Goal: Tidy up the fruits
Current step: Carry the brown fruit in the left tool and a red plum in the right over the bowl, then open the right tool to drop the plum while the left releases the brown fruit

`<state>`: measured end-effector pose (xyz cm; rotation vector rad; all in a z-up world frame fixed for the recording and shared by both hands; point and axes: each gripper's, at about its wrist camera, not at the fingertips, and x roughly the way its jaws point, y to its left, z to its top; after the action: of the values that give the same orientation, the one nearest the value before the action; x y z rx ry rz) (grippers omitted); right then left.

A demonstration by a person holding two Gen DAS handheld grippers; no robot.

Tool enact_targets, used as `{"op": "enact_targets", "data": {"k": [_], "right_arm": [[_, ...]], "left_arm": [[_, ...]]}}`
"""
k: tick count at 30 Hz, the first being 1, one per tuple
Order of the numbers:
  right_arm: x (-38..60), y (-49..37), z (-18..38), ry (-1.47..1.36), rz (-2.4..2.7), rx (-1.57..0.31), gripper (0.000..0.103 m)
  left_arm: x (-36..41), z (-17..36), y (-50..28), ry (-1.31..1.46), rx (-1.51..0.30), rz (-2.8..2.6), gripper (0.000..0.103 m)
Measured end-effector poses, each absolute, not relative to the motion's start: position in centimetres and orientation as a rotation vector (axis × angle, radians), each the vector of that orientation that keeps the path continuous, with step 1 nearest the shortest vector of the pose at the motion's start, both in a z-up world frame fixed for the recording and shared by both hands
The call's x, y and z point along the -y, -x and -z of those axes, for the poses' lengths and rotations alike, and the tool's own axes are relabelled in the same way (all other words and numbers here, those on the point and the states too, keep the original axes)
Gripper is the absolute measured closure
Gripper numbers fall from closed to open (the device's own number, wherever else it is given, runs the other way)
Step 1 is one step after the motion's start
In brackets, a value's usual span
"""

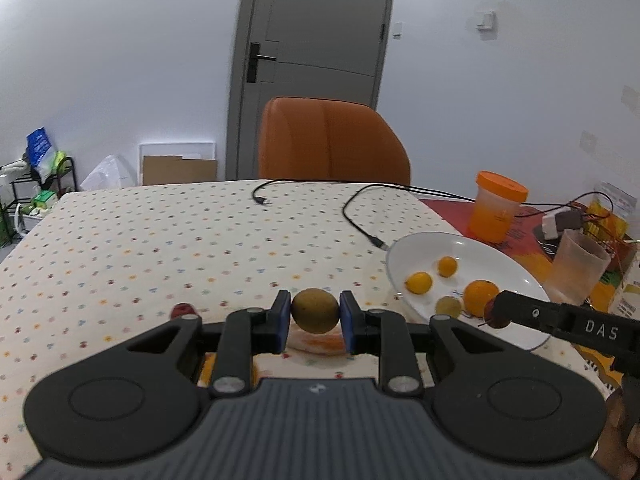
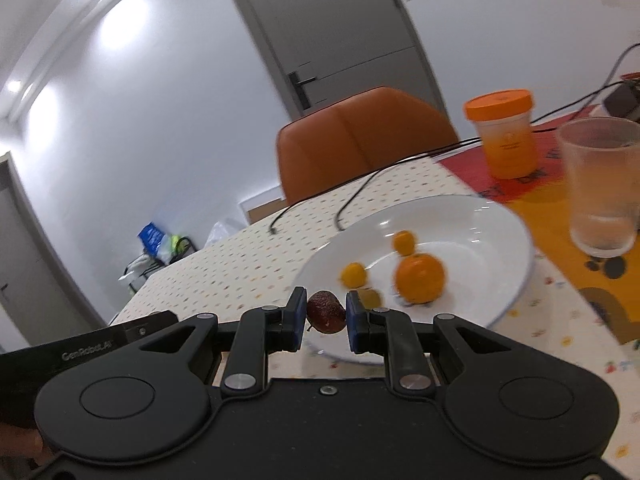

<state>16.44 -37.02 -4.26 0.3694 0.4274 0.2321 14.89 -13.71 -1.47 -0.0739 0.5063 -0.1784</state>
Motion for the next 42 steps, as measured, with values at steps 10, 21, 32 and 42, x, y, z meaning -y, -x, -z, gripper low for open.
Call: {"op": "enact_targets", "data": {"k": [10, 21, 32, 42], "right_arm": [[40.3, -16.6, 5.0, -0.386, -0.154, -0.412, 0.084], [42.7, -17.3, 5.1, -0.391, -0.11, -0.387, 0.084], [43.2, -17.1, 5.0, -0.366, -0.094, -0.36, 0.072], [43.5, -16.1, 5.6, -0.388, -0.106, -0.385, 0.072]], "left_arm": [[17.5, 1.4, -16.5, 0.03, -0.501, 0.238, 0.078], [21.0, 1.7, -17.9, -0.003, -0.509, 0.288, 0.078], [23.0, 2.0, -18.8, -0.024, -0.517, 0.308, 0.078], [24.3, 1.5, -18.8, -0.028, -0.51, 0.331, 0.074]]}}
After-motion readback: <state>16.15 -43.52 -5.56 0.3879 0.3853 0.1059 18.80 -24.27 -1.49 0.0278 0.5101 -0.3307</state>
